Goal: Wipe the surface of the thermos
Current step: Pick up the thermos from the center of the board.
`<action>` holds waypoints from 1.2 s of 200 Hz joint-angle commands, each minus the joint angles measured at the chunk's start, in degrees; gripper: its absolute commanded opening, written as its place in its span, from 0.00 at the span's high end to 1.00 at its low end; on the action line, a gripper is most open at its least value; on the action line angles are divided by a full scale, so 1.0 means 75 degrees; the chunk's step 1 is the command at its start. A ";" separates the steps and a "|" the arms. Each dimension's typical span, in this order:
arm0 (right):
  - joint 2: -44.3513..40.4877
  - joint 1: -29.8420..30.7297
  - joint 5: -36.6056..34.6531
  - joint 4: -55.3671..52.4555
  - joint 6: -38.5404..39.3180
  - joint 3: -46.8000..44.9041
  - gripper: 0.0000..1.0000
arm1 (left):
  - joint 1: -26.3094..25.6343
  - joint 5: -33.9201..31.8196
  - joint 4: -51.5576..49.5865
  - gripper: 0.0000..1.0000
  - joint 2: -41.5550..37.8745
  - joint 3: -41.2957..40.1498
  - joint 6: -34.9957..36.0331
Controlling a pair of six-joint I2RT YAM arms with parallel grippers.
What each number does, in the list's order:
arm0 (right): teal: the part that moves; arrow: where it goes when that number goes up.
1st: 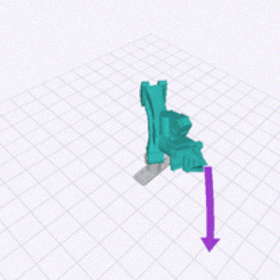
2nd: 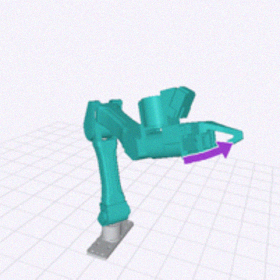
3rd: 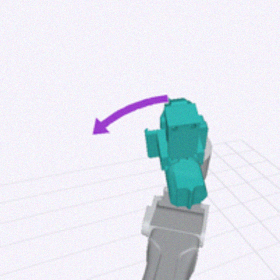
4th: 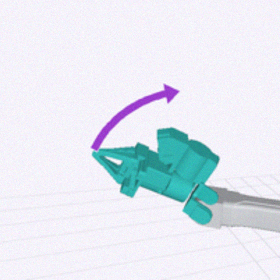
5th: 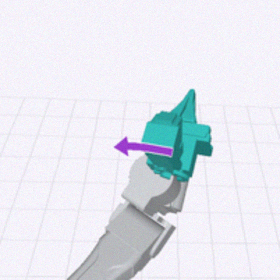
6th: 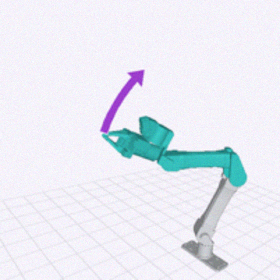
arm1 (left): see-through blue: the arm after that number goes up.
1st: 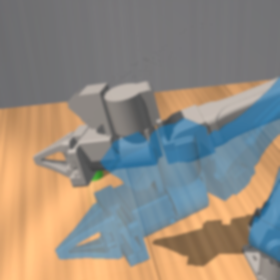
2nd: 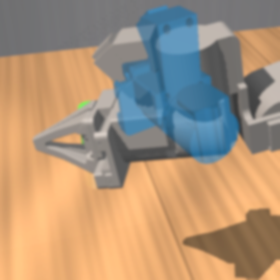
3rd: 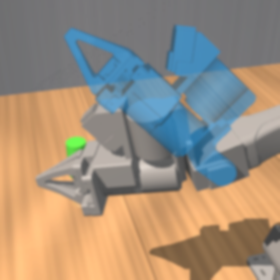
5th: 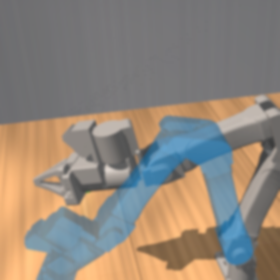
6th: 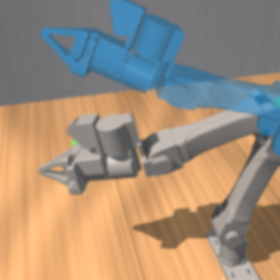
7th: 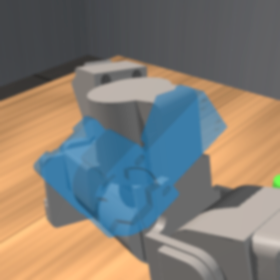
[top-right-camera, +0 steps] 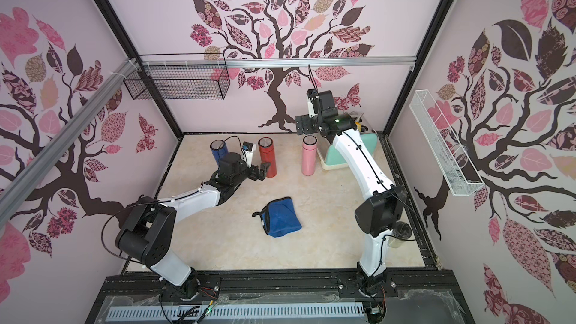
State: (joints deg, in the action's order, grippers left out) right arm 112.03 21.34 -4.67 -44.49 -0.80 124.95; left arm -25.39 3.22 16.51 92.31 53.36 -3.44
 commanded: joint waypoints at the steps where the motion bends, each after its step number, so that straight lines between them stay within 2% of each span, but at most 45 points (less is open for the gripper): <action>1: 0.0596 -0.0108 0.0148 -0.1317 0.0166 0.1072 0.03 | -0.0166 0.0052 -0.1257 0.02 -0.0531 -0.0002 -0.0061; 45: 0.1449 -0.0247 0.0331 -0.1947 0.0197 0.2095 0.07 | -0.0652 -0.0221 -0.2253 0.02 -0.1329 -0.0253 0.0106; 121: 0.1730 -0.0293 0.0619 -0.2144 0.0218 0.1715 0.09 | -0.0892 0.0085 -0.2912 0.02 -0.1814 -0.0381 0.0222; 240: 0.2318 -0.0291 0.0820 -0.2726 0.0366 0.1715 0.10 | -0.0904 0.0177 -0.3189 0.02 -0.1680 -0.0400 0.0380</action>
State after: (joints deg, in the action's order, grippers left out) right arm 128.86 19.42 0.93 -62.43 0.93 137.84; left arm -31.88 3.99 -6.61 79.75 50.48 -1.43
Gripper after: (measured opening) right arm 0.895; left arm 0.982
